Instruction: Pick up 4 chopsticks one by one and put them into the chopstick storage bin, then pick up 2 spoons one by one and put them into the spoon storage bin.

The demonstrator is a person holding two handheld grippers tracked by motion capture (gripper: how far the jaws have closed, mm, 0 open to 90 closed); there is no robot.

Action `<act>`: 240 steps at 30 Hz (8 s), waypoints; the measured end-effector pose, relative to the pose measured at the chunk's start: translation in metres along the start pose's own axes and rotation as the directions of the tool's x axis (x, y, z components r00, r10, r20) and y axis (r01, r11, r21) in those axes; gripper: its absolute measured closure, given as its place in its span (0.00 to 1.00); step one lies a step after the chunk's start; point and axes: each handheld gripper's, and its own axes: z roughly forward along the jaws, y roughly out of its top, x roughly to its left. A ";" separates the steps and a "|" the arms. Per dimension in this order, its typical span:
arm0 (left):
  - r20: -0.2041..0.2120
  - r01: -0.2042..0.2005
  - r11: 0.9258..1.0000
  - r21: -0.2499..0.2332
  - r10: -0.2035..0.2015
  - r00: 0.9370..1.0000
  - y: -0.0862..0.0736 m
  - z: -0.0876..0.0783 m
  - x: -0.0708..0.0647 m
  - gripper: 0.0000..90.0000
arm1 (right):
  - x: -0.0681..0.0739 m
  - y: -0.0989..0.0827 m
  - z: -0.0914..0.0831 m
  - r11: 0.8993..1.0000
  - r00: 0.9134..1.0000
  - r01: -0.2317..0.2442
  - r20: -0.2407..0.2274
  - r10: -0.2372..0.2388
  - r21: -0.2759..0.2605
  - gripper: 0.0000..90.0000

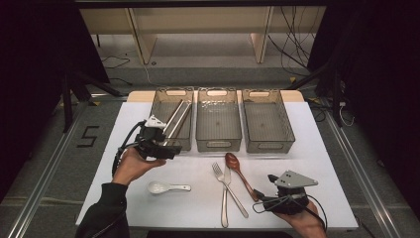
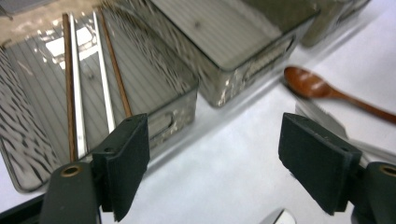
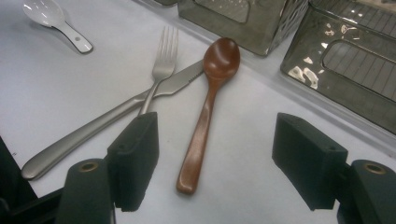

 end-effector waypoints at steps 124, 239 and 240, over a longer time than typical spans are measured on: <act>0.154 -0.031 0.990 0.138 0.010 0.988 -0.004 0.020 -0.028 0.83 | -0.001 -0.002 -0.002 1.000 1.000 -0.006 0.015 0.006 0.000 0.36; 0.048 0.213 0.974 -0.083 -0.209 0.977 0.069 0.055 0.003 0.38 | -0.001 0.001 -0.002 1.000 1.000 -0.024 0.010 0.023 0.019 0.36; 0.052 0.214 0.973 -0.088 -0.210 0.976 0.065 0.051 0.004 0.37 | -0.001 0.001 -0.001 1.000 1.000 -0.023 0.012 0.022 0.019 0.36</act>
